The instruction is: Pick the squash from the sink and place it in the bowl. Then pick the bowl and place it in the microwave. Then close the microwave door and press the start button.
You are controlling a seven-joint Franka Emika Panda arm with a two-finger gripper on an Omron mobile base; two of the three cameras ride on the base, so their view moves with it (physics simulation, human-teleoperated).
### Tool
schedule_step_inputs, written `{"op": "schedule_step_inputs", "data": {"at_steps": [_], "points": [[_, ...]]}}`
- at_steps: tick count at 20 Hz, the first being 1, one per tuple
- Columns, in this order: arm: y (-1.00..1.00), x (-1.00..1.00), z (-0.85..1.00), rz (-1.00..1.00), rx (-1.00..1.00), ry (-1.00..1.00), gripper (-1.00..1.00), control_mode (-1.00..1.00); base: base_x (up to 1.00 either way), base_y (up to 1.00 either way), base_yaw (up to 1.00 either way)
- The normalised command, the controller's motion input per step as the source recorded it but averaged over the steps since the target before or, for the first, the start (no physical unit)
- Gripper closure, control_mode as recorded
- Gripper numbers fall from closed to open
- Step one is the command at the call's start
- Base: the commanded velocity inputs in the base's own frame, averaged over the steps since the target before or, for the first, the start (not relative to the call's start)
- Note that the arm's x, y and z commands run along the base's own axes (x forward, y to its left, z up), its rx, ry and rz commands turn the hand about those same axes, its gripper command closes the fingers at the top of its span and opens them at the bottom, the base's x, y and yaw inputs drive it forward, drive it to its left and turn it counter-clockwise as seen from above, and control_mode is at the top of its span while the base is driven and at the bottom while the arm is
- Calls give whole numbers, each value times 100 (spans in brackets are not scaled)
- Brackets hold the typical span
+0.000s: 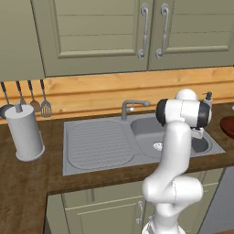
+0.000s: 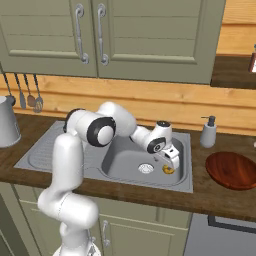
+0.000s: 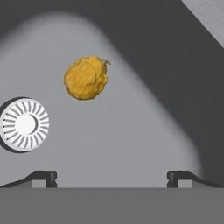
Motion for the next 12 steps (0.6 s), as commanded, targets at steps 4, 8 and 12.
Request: {"op": "schedule_step_inputs", "data": {"at_steps": [4, 8, 12], "points": [[-4, 25, -22, 0, 0, 0, -100, -100, 0, 0, 0], [-3, 26, -18, 0, 0, 0, -100, -100, 0, 0, 0], [-3, 40, -16, 0, 0, 0, -100, -100, 0, 0, 0]]}}
